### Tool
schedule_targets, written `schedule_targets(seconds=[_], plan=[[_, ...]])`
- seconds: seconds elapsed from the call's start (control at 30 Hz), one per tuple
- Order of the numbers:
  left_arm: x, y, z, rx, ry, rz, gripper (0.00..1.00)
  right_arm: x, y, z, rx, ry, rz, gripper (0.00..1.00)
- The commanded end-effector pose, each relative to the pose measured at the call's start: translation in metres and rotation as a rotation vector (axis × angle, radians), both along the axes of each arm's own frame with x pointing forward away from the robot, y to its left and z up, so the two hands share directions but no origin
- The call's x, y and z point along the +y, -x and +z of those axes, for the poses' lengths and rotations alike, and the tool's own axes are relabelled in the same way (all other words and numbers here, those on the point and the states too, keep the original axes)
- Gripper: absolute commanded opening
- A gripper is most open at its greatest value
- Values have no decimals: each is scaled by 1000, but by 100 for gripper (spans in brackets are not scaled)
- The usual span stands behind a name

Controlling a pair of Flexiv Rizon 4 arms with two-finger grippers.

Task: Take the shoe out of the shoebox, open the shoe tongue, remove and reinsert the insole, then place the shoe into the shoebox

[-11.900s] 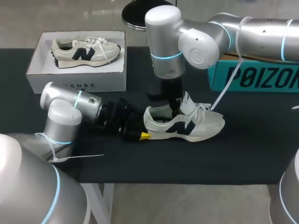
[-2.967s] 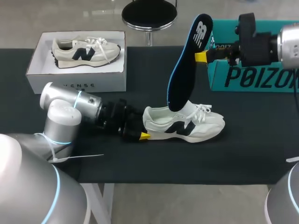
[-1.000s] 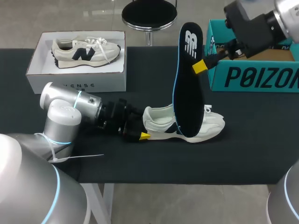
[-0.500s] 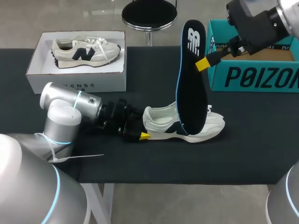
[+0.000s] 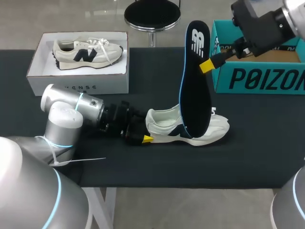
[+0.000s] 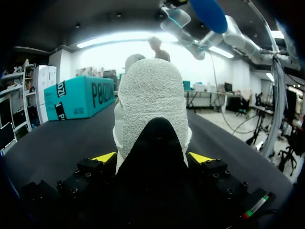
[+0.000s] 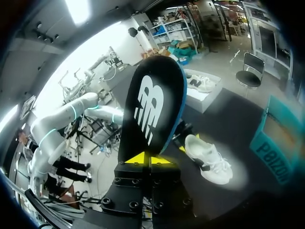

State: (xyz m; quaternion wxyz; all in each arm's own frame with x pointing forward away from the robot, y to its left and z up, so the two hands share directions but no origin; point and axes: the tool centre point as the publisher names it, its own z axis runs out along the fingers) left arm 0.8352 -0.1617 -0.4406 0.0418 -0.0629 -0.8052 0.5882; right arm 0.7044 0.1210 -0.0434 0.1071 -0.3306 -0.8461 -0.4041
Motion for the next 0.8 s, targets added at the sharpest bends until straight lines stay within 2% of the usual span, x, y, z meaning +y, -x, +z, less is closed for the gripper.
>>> schedule_targets(seconds=[0.03,0.47,0.5,0.53,0.57,0.8], plan=[[-1,0,-7,0,-1,-1,0,2,-2,0,3,3,0,0],[0,3,-6,-7,-27,-11,0,2,-2,0,3,3,0,0],[0,4,-6,-12,-42,-11,21,2,-2,0,3,3,0,0],[0,4,-6,-11,-45,-8,57,2,-2,0,3,3,0,0],[1,5,-6,-15,-55,-6,100,2,-2,0,3,3,0,0],[6,1,-4,-35,-164,22,100,2,-2,0,3,3,0,0]])
